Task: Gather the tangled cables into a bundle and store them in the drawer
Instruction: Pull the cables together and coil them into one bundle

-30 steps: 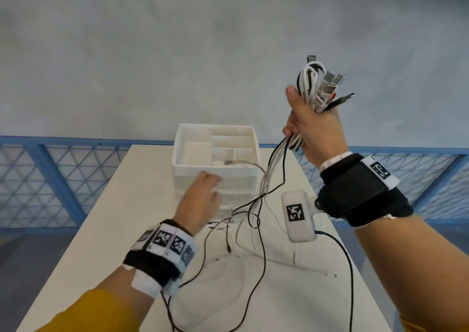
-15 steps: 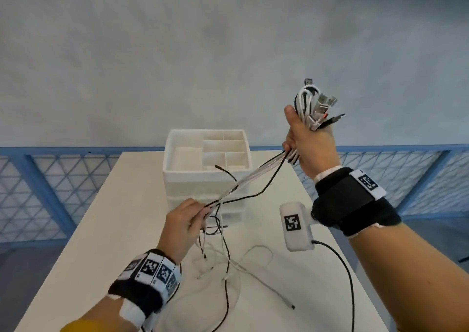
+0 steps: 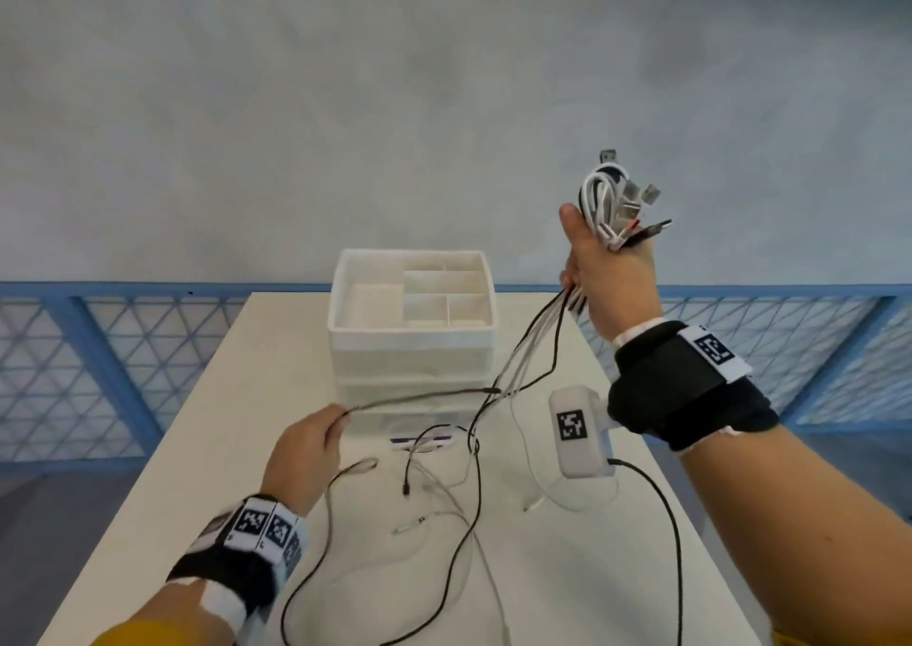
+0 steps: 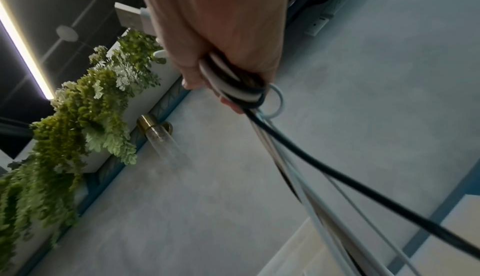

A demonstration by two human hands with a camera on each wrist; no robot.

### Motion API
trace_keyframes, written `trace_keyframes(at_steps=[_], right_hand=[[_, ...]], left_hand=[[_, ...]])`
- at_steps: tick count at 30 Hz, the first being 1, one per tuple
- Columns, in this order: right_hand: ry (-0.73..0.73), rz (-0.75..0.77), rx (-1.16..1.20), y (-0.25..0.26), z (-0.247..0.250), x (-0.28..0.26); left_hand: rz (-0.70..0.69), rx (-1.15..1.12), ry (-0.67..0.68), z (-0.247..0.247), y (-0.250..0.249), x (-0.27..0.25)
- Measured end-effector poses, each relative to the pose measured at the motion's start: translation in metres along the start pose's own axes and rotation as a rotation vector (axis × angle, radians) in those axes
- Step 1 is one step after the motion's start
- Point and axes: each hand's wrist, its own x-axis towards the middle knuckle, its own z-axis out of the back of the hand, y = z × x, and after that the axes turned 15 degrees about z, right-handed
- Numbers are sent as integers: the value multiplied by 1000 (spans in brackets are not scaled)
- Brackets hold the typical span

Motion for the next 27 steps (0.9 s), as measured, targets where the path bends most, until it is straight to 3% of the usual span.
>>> trace_keyframes(at_steps=[3, 6, 8, 10, 13, 16, 18, 21, 23, 27], right_hand=[[-6, 42, 43, 9, 0, 6], [32, 63, 88, 13, -2, 6], [61, 72, 125, 15, -5, 5], [114, 58, 153, 16, -9, 2], [253, 26, 150, 16, -16, -9], [389, -17, 144, 18, -17, -19], [445, -17, 73, 19, -9, -19], [402, -34, -155, 16, 14, -12], [420, -15, -344, 8, 29, -7], [658, 17, -585, -18, 36, -12]], left_hand=[[327, 293, 236, -14, 29, -2], [387, 538, 400, -10, 0, -5], [314, 487, 352, 0, -44, -7], [92, 238, 312, 7, -89, -6], [-181, -154, 482, 14, -156, -12], [-152, -439, 582, 1, -187, -12], [-96, -578, 678, -7, -182, -7], [-134, -405, 768, -6, -151, 1], [-163, -262, 747, -1, -133, 7], [-231, -197, 642, 2, -128, 11]])
